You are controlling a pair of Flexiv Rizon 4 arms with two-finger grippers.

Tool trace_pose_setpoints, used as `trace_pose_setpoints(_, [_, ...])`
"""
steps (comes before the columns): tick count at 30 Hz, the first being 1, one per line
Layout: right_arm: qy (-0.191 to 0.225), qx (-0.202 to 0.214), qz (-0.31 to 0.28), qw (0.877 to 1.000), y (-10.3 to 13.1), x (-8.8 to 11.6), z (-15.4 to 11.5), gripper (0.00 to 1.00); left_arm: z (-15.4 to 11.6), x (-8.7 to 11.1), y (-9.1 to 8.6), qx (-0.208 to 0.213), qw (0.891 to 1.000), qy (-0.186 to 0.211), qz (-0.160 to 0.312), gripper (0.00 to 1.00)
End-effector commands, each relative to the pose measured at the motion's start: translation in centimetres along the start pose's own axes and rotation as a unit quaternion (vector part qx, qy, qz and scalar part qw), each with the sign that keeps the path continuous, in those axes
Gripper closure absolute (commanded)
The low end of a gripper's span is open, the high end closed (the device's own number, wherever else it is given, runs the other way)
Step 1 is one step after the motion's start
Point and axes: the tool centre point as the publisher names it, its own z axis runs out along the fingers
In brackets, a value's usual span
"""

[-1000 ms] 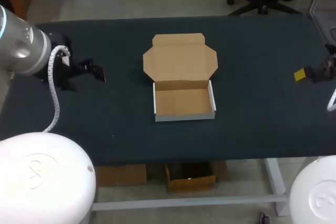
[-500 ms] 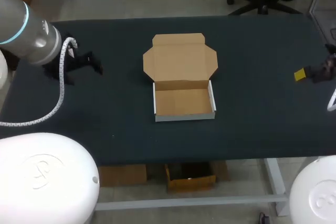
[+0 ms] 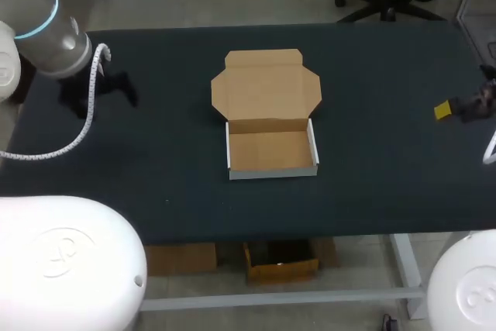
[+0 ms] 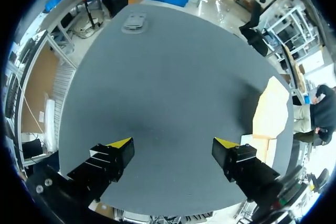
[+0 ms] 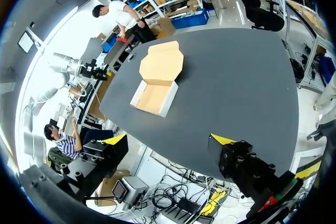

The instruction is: Assemble the packaging by folding the flat box into shape, placing the metal phone stand inside, and closing the box properly

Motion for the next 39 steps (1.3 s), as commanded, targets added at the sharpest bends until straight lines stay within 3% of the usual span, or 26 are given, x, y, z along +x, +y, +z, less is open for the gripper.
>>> trace_pose_setpoints(1, [0.001, 0.001, 0.000, 1.000, 0.0, 0.1, -0.2, 0.00, 2.3, -1.1, -2.7, -0.039, 0.999, -0.009, -0.012, 0.00])
trace_pose_setpoints(9, [0.001, 0.001, 0.000, 1.000, 0.0, 0.1, -0.2, 0.00, 3.9, -3.5, -4.7, -0.081, 0.996, -0.020, -0.027, 0.00])
trace_pose_setpoints(19, [0.001, 0.001, 0.000, 1.000, 0.0, 0.1, -0.2, 0.00, 5.4, -5.2, -5.4, -0.100, 0.994, -0.025, -0.034, 0.00])
trace_pose_setpoints(39, [0.001, 0.001, 0.000, 1.000, 0.0, 0.1, -0.2, 0.00, 5.3, -5.8, -6.8, -0.119, 0.992, -0.038, -0.035, 0.00])
